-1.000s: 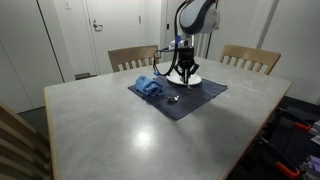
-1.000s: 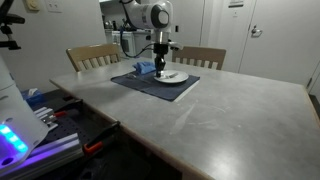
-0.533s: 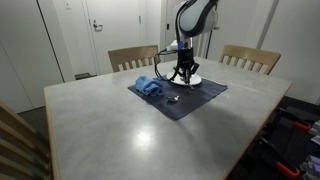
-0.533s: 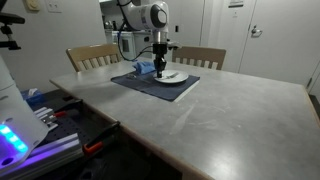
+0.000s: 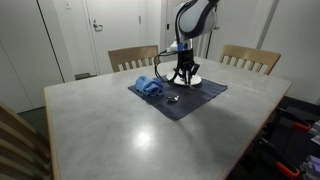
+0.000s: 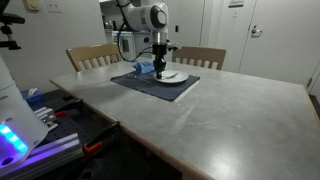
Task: Put the fork on the plate
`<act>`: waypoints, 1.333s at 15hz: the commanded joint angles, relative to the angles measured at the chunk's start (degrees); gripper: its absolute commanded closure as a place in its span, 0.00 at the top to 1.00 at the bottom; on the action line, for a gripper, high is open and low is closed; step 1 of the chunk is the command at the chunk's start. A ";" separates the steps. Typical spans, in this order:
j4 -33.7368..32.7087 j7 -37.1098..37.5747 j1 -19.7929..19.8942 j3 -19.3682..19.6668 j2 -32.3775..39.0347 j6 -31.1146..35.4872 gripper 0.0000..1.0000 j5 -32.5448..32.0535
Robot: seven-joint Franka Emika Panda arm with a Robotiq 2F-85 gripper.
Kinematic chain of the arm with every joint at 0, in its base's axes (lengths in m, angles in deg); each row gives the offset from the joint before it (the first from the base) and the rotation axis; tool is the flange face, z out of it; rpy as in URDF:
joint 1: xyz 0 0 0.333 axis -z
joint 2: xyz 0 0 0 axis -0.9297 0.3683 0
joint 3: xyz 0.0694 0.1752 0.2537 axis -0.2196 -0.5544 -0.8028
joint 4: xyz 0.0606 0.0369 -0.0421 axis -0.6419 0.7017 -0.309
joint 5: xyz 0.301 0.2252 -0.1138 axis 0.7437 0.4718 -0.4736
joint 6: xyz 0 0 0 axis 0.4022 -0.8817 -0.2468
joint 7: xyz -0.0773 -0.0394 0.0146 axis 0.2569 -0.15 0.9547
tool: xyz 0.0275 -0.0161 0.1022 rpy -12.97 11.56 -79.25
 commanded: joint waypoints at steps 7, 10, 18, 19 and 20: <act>-2.21 1.56 -0.70 1.54 1.65 -2.05 0.92 -0.95; -2.54 2.75 -0.87 2.16 0.77 -2.20 1.00 -1.43; -3.92 6.75 -0.72 2.58 -1.37 -3.55 1.00 -1.37; -4.16 7.66 -0.61 2.53 -1.74 -3.90 1.00 -0.91; -4.47 8.70 -0.58 2.54 -2.04 -4.44 1.00 -0.60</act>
